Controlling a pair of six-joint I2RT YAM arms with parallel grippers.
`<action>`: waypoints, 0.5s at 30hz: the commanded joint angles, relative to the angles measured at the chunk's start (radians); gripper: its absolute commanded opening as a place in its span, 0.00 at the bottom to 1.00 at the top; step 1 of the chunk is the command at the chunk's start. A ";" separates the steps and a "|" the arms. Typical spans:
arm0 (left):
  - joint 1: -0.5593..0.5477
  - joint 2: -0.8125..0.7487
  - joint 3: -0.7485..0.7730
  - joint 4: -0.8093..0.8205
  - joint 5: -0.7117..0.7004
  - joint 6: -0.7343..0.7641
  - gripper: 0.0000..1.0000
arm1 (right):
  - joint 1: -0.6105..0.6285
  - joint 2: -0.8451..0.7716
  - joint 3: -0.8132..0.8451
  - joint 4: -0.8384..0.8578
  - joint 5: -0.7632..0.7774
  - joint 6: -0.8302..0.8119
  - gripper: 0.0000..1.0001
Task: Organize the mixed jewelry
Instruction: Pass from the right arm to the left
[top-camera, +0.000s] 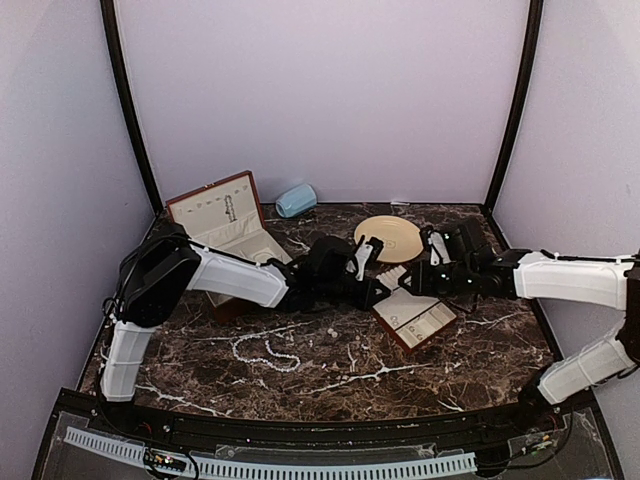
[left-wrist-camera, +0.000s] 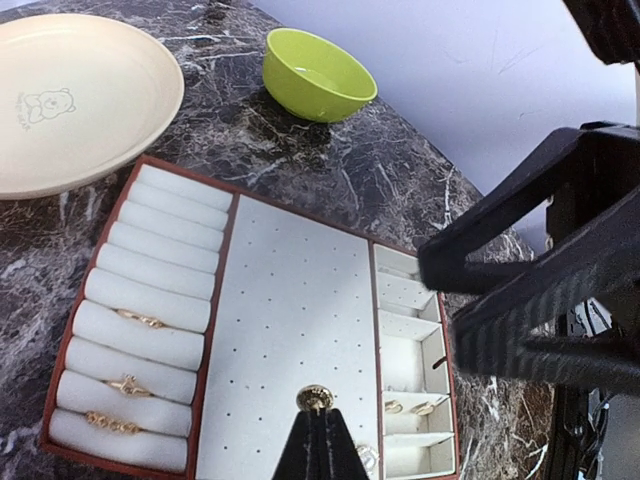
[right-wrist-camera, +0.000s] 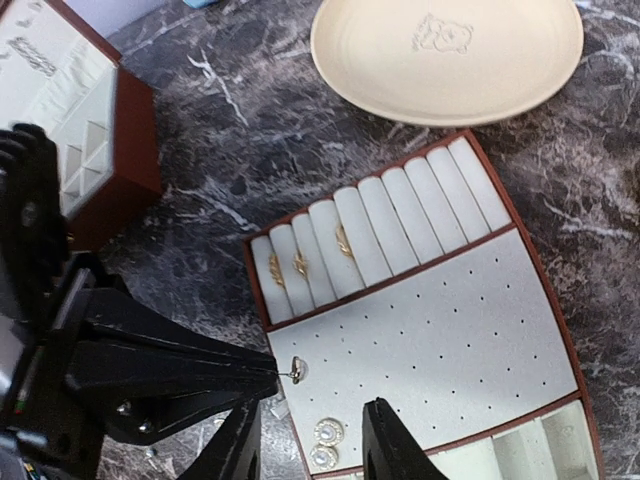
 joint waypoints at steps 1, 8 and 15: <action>-0.005 -0.140 -0.068 0.094 -0.064 -0.001 0.00 | -0.046 -0.100 -0.062 0.136 -0.110 0.083 0.41; -0.005 -0.264 -0.192 0.221 -0.082 -0.017 0.00 | -0.075 -0.187 -0.192 0.399 -0.302 0.221 0.54; -0.005 -0.370 -0.313 0.377 -0.008 -0.053 0.00 | -0.074 -0.193 -0.274 0.704 -0.479 0.347 0.62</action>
